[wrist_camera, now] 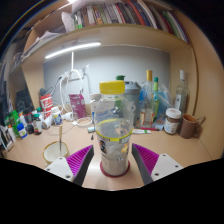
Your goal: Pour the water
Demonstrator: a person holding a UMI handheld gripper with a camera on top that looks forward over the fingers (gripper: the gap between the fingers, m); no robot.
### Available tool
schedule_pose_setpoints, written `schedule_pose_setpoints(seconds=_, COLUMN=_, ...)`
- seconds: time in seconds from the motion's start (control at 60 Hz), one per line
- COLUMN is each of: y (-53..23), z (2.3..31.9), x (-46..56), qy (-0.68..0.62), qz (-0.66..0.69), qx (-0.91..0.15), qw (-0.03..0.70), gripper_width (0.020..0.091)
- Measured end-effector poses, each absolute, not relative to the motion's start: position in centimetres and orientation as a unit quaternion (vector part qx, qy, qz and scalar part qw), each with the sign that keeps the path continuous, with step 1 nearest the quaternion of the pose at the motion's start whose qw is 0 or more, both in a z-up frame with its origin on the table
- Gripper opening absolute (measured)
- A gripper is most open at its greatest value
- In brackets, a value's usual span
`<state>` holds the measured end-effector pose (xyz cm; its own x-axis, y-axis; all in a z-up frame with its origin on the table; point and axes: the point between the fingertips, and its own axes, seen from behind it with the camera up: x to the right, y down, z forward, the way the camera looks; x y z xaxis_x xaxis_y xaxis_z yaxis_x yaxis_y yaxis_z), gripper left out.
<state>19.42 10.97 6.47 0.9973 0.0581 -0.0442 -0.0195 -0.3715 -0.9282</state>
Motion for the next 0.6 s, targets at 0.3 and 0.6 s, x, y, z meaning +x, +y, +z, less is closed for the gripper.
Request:
schedule_pose_setpoints(seconds=0.3, y=-1.7, z=12.9, x=18.1, qy=0.003, qz=0.008, qx=-0.840, qw=0.542, gripper_width=0.0843)
schedule_pose_setpoints(seconds=0.6, y=-12.5, z=20.3, x=14.7, qy=0.026, qz=0.005, qx=-0.841, qw=0.540, gripper_width=0.0841)
